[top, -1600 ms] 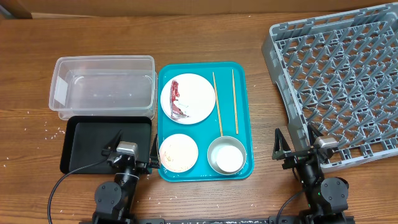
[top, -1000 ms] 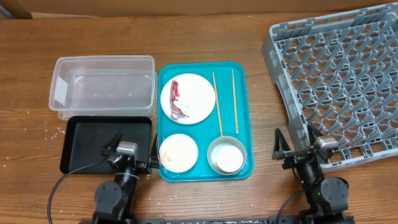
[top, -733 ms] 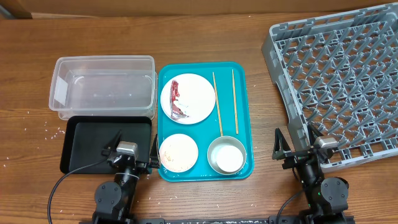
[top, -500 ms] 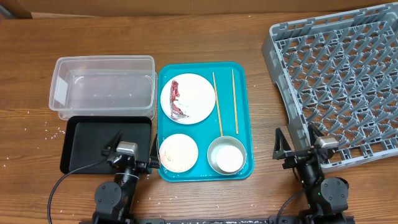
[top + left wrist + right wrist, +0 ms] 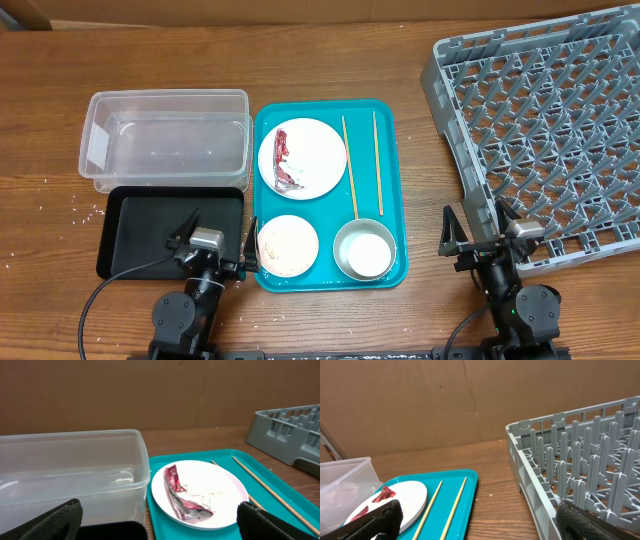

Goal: Sort waste into correct bins and load items into the dishwasher

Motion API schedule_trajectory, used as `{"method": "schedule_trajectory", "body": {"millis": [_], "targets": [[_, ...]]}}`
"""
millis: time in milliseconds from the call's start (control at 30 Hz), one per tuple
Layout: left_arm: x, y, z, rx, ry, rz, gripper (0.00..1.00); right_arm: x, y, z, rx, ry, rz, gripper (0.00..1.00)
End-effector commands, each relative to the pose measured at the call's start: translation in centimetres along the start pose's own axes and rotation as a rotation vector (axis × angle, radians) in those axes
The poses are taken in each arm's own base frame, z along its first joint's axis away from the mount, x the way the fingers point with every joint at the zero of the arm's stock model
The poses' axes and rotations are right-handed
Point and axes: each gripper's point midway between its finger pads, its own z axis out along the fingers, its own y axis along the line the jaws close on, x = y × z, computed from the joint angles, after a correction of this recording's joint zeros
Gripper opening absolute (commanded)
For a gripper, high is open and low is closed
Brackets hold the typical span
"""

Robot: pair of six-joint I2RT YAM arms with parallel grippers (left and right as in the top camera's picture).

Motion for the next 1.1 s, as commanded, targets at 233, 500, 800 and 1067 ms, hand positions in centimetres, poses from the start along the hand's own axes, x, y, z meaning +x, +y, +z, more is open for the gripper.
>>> {"method": "schedule_trajectory", "body": {"millis": [233, 500, 800, 1067], "targets": [[-3.3, -3.1, -0.6, 0.18, -0.106, -0.088, 1.0, -1.1, 2.9, -0.5, -0.158, -0.006, 0.084, 1.0], [-12.6, -4.5, -4.0, 0.229, -0.032, -0.196, 1.0, -8.7, 5.1, -4.0, -0.133, 0.162, 0.137, 1.0], [-14.1, -9.0, -1.2, 0.436, 0.638, -0.278, 1.0, -11.8, 7.4, -0.5, -0.093, 0.619, 0.209, 1.0], [-9.1, -13.2, 2.6, 0.569, 0.999, -0.535, 1.0, -9.0, 6.6, 1.9, -0.046, 0.759, 0.213, 1.0]]}}
